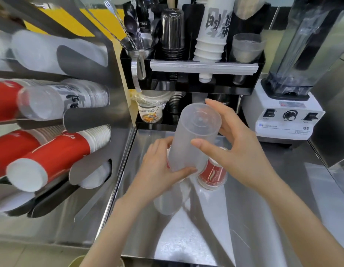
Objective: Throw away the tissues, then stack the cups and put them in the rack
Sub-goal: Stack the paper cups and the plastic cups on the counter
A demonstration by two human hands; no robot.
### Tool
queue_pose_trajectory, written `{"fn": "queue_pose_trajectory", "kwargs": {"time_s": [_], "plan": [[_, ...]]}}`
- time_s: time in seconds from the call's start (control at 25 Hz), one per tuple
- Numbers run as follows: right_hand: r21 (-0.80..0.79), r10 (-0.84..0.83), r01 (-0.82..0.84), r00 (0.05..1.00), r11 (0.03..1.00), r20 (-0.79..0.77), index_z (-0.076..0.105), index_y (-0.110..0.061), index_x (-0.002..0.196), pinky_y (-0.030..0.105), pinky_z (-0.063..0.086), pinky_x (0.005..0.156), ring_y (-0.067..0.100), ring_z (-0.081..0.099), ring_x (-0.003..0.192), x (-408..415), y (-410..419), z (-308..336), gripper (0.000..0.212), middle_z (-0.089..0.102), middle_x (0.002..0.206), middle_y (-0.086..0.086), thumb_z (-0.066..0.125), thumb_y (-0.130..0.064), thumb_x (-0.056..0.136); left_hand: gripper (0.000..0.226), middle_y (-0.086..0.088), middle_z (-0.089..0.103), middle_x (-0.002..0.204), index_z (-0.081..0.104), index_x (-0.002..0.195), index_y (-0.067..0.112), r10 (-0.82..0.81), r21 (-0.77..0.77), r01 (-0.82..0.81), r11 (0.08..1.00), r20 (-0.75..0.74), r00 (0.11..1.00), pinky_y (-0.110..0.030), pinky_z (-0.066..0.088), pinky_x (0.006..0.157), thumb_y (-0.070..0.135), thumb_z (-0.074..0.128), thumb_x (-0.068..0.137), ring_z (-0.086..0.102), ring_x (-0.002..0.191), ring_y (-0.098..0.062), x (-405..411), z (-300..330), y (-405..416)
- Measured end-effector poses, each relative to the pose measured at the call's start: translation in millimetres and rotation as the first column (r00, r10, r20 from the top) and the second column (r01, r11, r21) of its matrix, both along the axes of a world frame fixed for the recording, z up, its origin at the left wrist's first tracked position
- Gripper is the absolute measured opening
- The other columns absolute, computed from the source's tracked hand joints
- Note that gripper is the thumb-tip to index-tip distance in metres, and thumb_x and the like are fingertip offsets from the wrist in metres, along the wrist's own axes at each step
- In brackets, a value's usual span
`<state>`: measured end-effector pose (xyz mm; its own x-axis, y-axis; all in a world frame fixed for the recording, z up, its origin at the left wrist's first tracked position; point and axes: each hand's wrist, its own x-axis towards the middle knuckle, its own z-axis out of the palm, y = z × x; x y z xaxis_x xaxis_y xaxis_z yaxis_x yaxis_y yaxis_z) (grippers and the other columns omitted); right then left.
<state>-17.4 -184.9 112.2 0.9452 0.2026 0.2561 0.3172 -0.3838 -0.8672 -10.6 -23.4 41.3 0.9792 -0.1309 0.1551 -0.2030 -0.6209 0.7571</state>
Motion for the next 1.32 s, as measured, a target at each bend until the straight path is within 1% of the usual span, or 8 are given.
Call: {"fn": "queue_pose_trajectory", "kwargs": {"time_s": [0.16, 0.32, 0.48, 0.6, 0.76, 0.88, 1.2, 1.32], "plan": [[0.002, 0.051, -0.051, 0.998, 0.999, -0.044, 0.038, -0.042, 0.125, 0.009, 0.04, 0.094, -0.009, 0.05, 0.113, -9.2, 21.3, -16.0, 0.069, 0.052, 0.115, -0.032, 0.072, -0.045, 0.065, 0.087, 0.007, 0.049, 0.125, 0.037, 0.127, 0.03, 0.012, 0.017, -0.011, 1.0, -0.039, 0.999, -0.038, 0.039, 0.102, 0.065, 0.059, 0.051, 0.044, 0.118, -0.014, -18.2, -13.3, 28.3], [-0.064, 0.063, -0.071, 0.991, 0.995, -0.115, 0.035, -0.04, 0.128, 0.005, 0.04, 0.073, -0.004, 0.051, 0.11, -11.4, 40.2, -42.5, 0.069, 0.051, 0.12, -0.027, 0.072, -0.037, 0.07, 0.086, 0.007, 0.05, 0.125, 0.037, 0.126, 0.027, 0.032, -0.003, -0.033, 0.999, -0.14, 0.99, -0.04, 0.041, 0.1, 0.061, 0.065, 0.052, 0.047, 0.118, -0.013, -27.0, -41.2, 41.0], [-0.185, 0.107, -0.139, 0.979, 0.973, -0.175, 0.032, -0.029, 0.131, 0.02, 0.037, 0.097, 0.008, 0.047, 0.119, -4.8, 57.2, -78.7, 0.068, 0.05, 0.131, -0.011, 0.07, -0.031, 0.074, 0.08, 0.003, 0.051, 0.127, 0.036, 0.126, 0.025, 0.045, -0.039, -0.057, 0.998, -0.269, 0.962, -0.038, 0.043, 0.099, 0.047, 0.072, 0.058, 0.049, 0.118, -0.016, -23.3, -81.0, 51.8], [-0.264, 0.129, -0.186, 0.968, 0.947, -0.217, 0.03, -0.024, 0.133, 0.016, 0.032, 0.093, 0.011, 0.045, 0.122, 0.6, 65.4, -104.3, 0.068, 0.048, 0.135, -0.004, 0.068, -0.031, 0.077, 0.079, -0.001, 0.05, 0.13, 0.035, 0.13, 0.02, 0.057, -0.031, -0.071, 0.997, -0.331, 0.942, -0.031, 0.043, 0.096, 0.033, 0.078, 0.065, 0.049, 0.118, -0.016, -21.4, -109.6, 56.4], [-0.302, 0.165, -0.226, 0.963, 0.926, -0.215, 0.029, -0.025, 0.134, 0.007, 0.024, 0.089, -0.002, 0.038, 0.112, 1.3, 72.2, -116.8, 0.068, 0.042, 0.139, -0.006, 0.067, -0.029, 0.078, 0.081, 0.003, 0.05, 0.128, 0.035, 0.13, 0.021, 0.039, -0.046, -0.059, 0.997, -0.357, 0.933, -0.03, 0.045, 0.095, 0.038, 0.078, 0.064, 0.049, 0.118, -0.013, -20.9, -127.3, 59.7], [-0.301, 0.177, -0.229, 0.965, 0.926, -0.191, 0.03, -0.025, 0.134, 0.002, 0.023, 0.086, -0.003, 0.037, 0.109, 2.8, 74.4, -117.6, 0.067, 0.042, 0.138, -0.005, 0.067, -0.027, 0.078, 0.082, 0.0, 0.054, 0.126, 0.038, 0.13, 0.021, 0.002, -0.039, -0.018, 0.999, -0.363, 0.932, -0.031, 0.046, 0.095, 0.043, 0.075, 0.061, 0.051, 0.118, -0.014, -16.1, -132.1, 62.3], [-0.28, 0.152, -0.214, 0.962, 0.936, -0.228, 0.032, -0.022, 0.132, 0.013, 0.029, 0.093, 0.01, 0.045, 0.12, 2.3, 71.5, -130.3, 0.065, 0.045, 0.137, -0.005, 0.067, -0.028, 0.078, 0.075, -0.004, 0.048, 0.128, 0.033, 0.128, 0.014, 0.024, 0.089, 0.015, 0.996, -0.422, 0.906, -0.035, 0.044, 0.095, 0.031, 0.075, 0.068, 0.049, 0.116, -0.02, -18.3, -131.5, 68.4], [-0.284, 0.171, -0.245, 0.95, 0.927, -0.26, 0.03, -0.021, 0.134, 0.018, 0.031, 0.098, 0.013, 0.044, 0.124, 3.4, 69.3, -129.9, 0.067, 0.044, 0.138, -0.003, 0.067, -0.032, 0.078, 0.087, 0.004, 0.041, 0.13, 0.026, 0.136, 0.018, -0.068, 0.003, 0.078, 0.997, -0.444, 0.893, -0.024, 0.04, 0.096, 0.031, 0.078, 0.067, 0.043, 0.123, -0.016, -18.1, -122.2, 68.2]]}}
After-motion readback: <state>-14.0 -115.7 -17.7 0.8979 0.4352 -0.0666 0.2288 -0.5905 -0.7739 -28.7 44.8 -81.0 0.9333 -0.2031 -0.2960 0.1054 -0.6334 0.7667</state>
